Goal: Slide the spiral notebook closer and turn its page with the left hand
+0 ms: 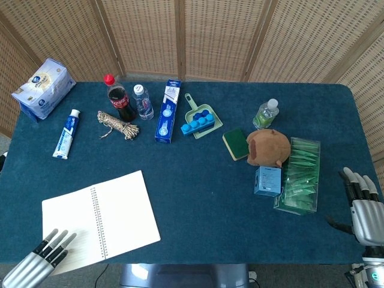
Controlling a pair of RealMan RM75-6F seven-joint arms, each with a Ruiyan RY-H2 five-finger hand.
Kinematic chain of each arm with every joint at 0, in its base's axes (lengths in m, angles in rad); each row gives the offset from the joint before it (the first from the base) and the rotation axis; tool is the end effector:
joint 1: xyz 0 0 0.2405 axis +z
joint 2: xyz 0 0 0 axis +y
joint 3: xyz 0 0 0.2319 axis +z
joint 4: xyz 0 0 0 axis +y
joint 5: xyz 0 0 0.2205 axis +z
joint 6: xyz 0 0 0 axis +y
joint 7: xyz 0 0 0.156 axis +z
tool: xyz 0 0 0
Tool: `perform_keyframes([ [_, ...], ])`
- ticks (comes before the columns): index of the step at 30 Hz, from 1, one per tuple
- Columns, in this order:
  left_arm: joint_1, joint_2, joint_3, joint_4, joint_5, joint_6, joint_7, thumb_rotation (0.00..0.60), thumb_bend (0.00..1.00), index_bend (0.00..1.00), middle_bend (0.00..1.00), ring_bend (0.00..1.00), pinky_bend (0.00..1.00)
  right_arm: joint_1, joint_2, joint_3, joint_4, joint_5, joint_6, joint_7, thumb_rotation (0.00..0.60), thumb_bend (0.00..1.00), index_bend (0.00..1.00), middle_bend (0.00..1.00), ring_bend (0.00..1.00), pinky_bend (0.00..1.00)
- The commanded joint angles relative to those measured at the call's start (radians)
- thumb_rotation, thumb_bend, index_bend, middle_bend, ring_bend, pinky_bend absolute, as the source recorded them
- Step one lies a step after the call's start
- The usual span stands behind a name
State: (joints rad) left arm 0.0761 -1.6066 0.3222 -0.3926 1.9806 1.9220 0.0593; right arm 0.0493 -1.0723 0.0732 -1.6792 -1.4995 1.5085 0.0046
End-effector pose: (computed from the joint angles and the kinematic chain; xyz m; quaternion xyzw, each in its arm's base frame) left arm -0.3638 0.0627 0.0733 -0.8508 -0.0745 -0.2846 0.4354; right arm -0.2869 -0.1861 0.1532 0.5745 -0.3914 0.4016 0.5962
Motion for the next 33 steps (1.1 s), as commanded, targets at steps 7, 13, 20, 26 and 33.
perform_keyframes([
  [7, -0.010, -0.017, -0.065, -0.017, -0.064, 0.047, -0.053, 0.600, 0.42, 0.62, 0.00, 0.06, 0.18, 0.000, 0.001, -0.001, -0.001, 0.000, -0.001, -0.001, 0.597, 0.00, 0.00, 0.00, 0.00, 0.00],
  [13, -0.049, 0.031, -0.071, -0.052, -0.064, 0.049, -0.074, 0.600, 0.45, 0.65, 0.00, 0.09, 0.23, 0.001, -0.001, -0.004, -0.004, -0.004, -0.004, -0.007, 0.596, 0.00, 0.00, 0.00, 0.00, 0.00],
  [20, -0.145, 0.147, -0.020, -0.160, 0.023, 0.006, 0.030, 0.600, 0.45, 0.67, 0.00, 0.07, 0.20, 0.001, -0.001, -0.006, -0.006, -0.005, -0.005, -0.012, 0.594, 0.00, 0.00, 0.00, 0.00, 0.00],
  [26, -0.222, 0.298, 0.009, -0.338, 0.084, -0.060, 0.165, 0.600, 0.44, 0.67, 0.00, 0.06, 0.19, 0.000, 0.000, -0.004, -0.007, -0.001, -0.004, -0.008, 0.598, 0.00, 0.00, 0.00, 0.00, 0.00],
  [33, -0.274, 0.437, 0.034, -0.487, 0.134, -0.137, 0.264, 0.600, 0.44, 0.67, 0.00, 0.05, 0.18, 0.001, 0.001, -0.005, -0.009, -0.001, -0.007, -0.008, 0.598, 0.00, 0.00, 0.00, 0.00, 0.00],
])
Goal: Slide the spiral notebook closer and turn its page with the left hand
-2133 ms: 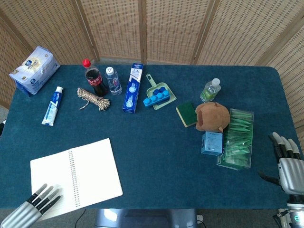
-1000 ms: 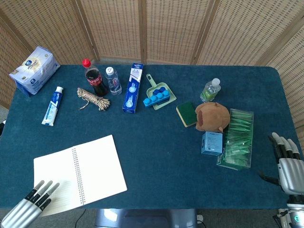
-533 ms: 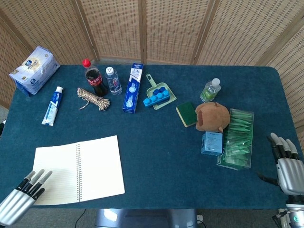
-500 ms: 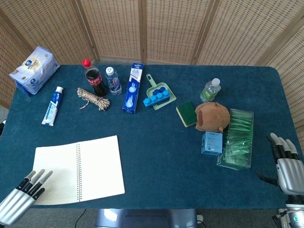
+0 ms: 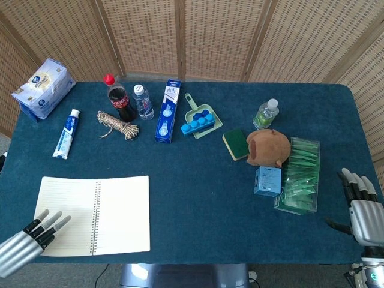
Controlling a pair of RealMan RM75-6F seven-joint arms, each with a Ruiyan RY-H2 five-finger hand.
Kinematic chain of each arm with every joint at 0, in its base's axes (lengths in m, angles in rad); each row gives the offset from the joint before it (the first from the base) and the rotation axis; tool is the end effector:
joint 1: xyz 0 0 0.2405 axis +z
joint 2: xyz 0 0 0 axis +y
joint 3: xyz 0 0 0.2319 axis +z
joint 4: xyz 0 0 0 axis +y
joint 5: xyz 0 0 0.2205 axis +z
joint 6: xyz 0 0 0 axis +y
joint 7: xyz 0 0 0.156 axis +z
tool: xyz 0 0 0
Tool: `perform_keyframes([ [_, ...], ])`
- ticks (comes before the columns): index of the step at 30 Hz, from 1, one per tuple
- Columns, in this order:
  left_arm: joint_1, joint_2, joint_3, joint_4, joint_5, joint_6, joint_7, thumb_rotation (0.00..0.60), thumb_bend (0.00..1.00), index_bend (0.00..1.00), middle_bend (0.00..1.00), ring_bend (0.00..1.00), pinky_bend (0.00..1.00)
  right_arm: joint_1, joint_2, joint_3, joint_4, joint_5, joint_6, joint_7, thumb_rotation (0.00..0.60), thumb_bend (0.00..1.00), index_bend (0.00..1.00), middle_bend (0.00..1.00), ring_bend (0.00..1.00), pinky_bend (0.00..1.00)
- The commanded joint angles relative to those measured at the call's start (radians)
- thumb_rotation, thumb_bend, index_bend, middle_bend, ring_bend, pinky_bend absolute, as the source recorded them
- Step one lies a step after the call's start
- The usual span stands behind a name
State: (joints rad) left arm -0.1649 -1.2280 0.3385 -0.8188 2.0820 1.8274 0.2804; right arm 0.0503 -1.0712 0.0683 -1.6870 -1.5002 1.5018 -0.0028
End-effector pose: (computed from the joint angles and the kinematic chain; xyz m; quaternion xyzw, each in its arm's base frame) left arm -0.3413 0.1212 0.1385 -0.8822 0.0468 -0.2448 0.3996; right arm -0.2860 -0.1853 0.1510 0.5775 -0.3942 0.3982 0.5937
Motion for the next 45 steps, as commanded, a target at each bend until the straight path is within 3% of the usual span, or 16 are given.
perform_keyframes([
  [1, -0.045, 0.084, 0.022, -0.087, 0.046, -0.056, 0.061, 0.600, 0.44, 0.67, 0.00, 0.05, 0.18, -0.001, 0.000, -0.001, -0.002, -0.001, 0.001, -0.002, 0.597, 0.00, 0.00, 0.00, 0.00, 0.00],
  [8, -0.137, 0.204, 0.028, -0.251, 0.125, -0.165, 0.169, 0.600, 0.44, 0.68, 0.00, 0.03, 0.17, 0.000, -0.002, -0.003, -0.003, 0.000, -0.004, -0.009, 0.598, 0.00, 0.00, 0.00, 0.00, 0.00],
  [19, -0.279, 0.261, -0.027, -0.452, 0.232, -0.305, 0.257, 0.600, 0.44, 0.68, 0.00, 0.02, 0.17, 0.000, -0.002, -0.002, -0.004, 0.003, -0.004, -0.011, 0.598, 0.00, 0.00, 0.00, 0.00, 0.00],
  [30, -0.324, 0.225, -0.104, -0.480, 0.254, -0.274, 0.229, 0.600, 0.44, 0.67, 0.00, 0.01, 0.17, 0.002, 0.001, -0.002, -0.004, 0.005, -0.010, -0.004, 0.597, 0.00, 0.00, 0.00, 0.00, 0.00],
  [36, -0.367, 0.193, -0.144, -0.503, 0.261, -0.321, 0.224, 0.600, 0.44, 0.67, 0.00, 0.01, 0.17, 0.002, -0.003, -0.005, -0.006, 0.004, -0.011, -0.014, 0.598, 0.00, 0.00, 0.00, 0.00, 0.00],
  [45, -0.444, 0.137, -0.166, -0.493, 0.333, -0.326, 0.164, 0.600, 0.44, 0.67, 0.00, 0.02, 0.19, 0.001, -0.001, -0.005, -0.009, 0.003, -0.009, -0.014, 0.598, 0.00, 0.00, 0.00, 0.00, 0.00],
])
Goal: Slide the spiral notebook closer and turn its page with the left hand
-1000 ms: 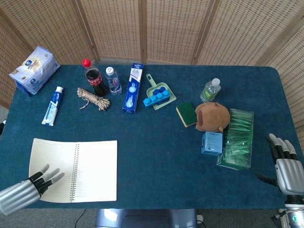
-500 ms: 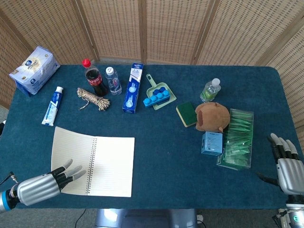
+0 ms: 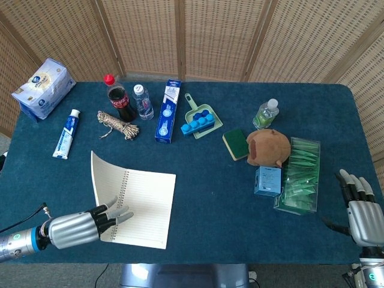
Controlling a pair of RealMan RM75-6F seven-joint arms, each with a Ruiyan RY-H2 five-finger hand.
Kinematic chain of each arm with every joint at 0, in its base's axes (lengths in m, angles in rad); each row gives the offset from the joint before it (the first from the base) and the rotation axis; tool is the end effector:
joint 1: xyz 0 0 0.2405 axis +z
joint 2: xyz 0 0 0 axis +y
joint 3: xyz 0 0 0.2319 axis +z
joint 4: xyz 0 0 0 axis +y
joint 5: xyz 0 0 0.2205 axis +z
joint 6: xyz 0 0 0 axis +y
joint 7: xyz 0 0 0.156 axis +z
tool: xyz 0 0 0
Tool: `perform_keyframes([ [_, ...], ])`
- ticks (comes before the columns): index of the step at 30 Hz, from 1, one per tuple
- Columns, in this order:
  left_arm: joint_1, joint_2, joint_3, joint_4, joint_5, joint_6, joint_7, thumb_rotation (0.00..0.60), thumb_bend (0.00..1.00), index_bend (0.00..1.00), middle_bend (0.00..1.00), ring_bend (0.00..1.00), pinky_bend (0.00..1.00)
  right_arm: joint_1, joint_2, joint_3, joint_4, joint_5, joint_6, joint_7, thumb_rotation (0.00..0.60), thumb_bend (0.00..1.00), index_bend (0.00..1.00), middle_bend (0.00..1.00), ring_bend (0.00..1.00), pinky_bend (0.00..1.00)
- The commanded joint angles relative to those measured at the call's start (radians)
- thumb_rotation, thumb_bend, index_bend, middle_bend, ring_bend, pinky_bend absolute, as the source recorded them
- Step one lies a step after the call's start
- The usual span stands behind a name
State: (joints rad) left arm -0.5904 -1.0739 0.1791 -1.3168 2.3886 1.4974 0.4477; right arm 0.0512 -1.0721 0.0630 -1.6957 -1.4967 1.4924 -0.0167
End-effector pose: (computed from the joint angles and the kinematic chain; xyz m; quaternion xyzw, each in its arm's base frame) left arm -0.2046 0.2089 0.0909 -0.8756 0.2449 -0.3301 0.2538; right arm -0.2854 -0.1843 0.1479 0.5806 -0.3979 0.3921 0.5923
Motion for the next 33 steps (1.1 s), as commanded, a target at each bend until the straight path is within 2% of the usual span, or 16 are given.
perform_keyframes([
  [1, -0.022, -0.020, -0.008, 0.004, 0.031, 0.007, -0.002, 0.600, 0.44, 0.67, 0.00, 0.02, 0.19, 0.000, 0.000, 0.000, 0.000, -0.001, 0.000, 0.000, 0.598, 0.00, 0.00, 0.00, 0.00, 0.00],
  [4, -0.032, -0.037, -0.012, -0.003, 0.049, 0.018, -0.008, 0.600, 0.44, 0.66, 0.00, 0.03, 0.19, 0.000, 0.000, -0.001, -0.001, -0.002, -0.001, -0.001, 0.596, 0.00, 0.00, 0.00, 0.00, 0.00],
  [12, -0.052, -0.079, -0.015, -0.015, 0.057, -0.038, 0.004, 0.600, 0.44, 0.61, 0.00, 0.03, 0.20, 0.000, 0.004, -0.002, -0.001, -0.004, 0.000, 0.008, 0.598, 0.00, 0.00, 0.00, 0.00, 0.00],
  [15, -0.050, -0.102, -0.018, -0.010, 0.043, -0.047, 0.002, 0.600, 0.44, 0.41, 0.00, 0.03, 0.19, -0.001, 0.006, -0.001, -0.001, -0.003, 0.001, 0.011, 0.597, 0.00, 0.00, 0.00, 0.00, 0.00],
  [17, -0.048, -0.112, -0.022, -0.007, 0.038, -0.046, 0.004, 0.600, 0.44, 0.21, 0.00, 0.02, 0.19, -0.001, 0.007, 0.000, -0.001, -0.001, 0.001, 0.013, 0.597, 0.00, 0.00, 0.00, 0.00, 0.00],
  [20, -0.043, -0.136, -0.029, 0.000, 0.025, -0.035, 0.005, 0.600, 0.44, 0.09, 0.00, 0.01, 0.18, -0.001, 0.008, 0.001, -0.001, 0.003, -0.001, 0.017, 0.597, 0.00, 0.00, 0.00, 0.00, 0.00],
  [26, -0.031, -0.162, -0.042, 0.012, -0.016, -0.038, 0.007, 0.600, 0.44, 0.01, 0.00, 0.00, 0.16, 0.000, 0.010, 0.001, -0.002, 0.002, -0.003, 0.018, 0.598, 0.00, 0.00, 0.00, 0.00, 0.00],
  [33, 0.001, -0.196, -0.055, 0.010, -0.082, -0.043, 0.017, 0.600, 0.43, 0.00, 0.00, 0.00, 0.12, 0.001, 0.009, 0.000, -0.002, 0.005, -0.007, 0.015, 0.596, 0.00, 0.00, 0.00, 0.00, 0.00],
])
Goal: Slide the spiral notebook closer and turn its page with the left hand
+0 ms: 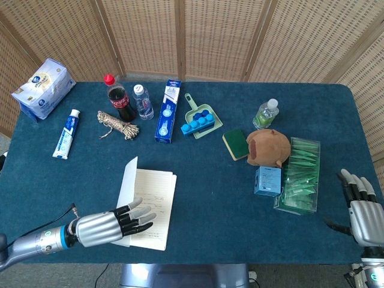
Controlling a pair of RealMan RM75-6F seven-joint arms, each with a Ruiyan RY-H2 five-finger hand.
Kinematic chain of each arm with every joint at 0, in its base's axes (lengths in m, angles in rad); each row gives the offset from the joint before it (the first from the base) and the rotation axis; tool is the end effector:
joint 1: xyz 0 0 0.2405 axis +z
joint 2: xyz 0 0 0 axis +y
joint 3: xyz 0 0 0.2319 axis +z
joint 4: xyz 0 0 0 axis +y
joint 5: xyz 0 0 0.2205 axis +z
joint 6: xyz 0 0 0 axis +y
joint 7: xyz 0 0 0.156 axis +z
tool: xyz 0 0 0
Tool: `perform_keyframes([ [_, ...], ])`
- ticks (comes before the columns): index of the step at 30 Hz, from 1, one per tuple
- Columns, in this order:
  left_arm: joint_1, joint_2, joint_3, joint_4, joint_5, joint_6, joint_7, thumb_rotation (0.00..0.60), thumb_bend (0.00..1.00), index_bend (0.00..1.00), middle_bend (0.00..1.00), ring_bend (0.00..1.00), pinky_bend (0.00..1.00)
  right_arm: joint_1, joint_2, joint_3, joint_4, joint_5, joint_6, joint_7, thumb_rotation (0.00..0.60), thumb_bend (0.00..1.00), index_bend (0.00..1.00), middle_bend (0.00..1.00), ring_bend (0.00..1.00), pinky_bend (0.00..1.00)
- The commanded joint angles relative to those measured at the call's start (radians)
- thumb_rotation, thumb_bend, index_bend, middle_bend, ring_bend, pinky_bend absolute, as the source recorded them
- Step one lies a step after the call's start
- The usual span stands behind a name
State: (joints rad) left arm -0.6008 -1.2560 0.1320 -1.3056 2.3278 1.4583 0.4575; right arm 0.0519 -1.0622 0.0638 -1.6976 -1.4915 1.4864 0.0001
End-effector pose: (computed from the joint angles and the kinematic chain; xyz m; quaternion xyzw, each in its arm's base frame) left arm -0.1753 0.2144 0.0429 -0.8560 0.2128 -0.3897 0.2649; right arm -0.2868 -0.1846 0.1502 0.5783 -0.4028 0.3926 0.5909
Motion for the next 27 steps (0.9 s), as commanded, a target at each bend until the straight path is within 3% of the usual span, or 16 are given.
perform_keyframes([
  [1, 0.013, -0.019, -0.010, -0.002, -0.027, -0.005, 0.010, 0.600, 0.43, 0.00, 0.00, 0.00, 0.11, 0.001, -0.001, -0.001, 0.000, 0.000, -0.002, -0.002, 0.597, 0.00, 0.00, 0.00, 0.00, 0.00],
  [10, 0.004, -0.075, -0.061, -0.013, -0.085, -0.007, 0.014, 0.600, 0.43, 0.00, 0.00, 0.00, 0.11, 0.002, -0.002, 0.000, 0.000, 0.005, -0.004, -0.005, 0.594, 0.00, 0.00, 0.00, 0.00, 0.00],
  [21, 0.010, -0.153, -0.086, 0.008, -0.167, -0.025, -0.003, 0.600, 0.42, 0.00, 0.00, 0.00, 0.09, 0.004, 0.001, 0.001, 0.002, 0.007, -0.010, 0.002, 0.599, 0.00, 0.00, 0.00, 0.00, 0.00],
  [27, 0.021, -0.197, -0.101, -0.002, -0.236, -0.071, 0.021, 0.600, 0.29, 0.00, 0.00, 0.00, 0.05, 0.005, 0.002, -0.001, -0.001, 0.006, -0.015, 0.003, 0.596, 0.00, 0.00, 0.00, 0.00, 0.00],
])
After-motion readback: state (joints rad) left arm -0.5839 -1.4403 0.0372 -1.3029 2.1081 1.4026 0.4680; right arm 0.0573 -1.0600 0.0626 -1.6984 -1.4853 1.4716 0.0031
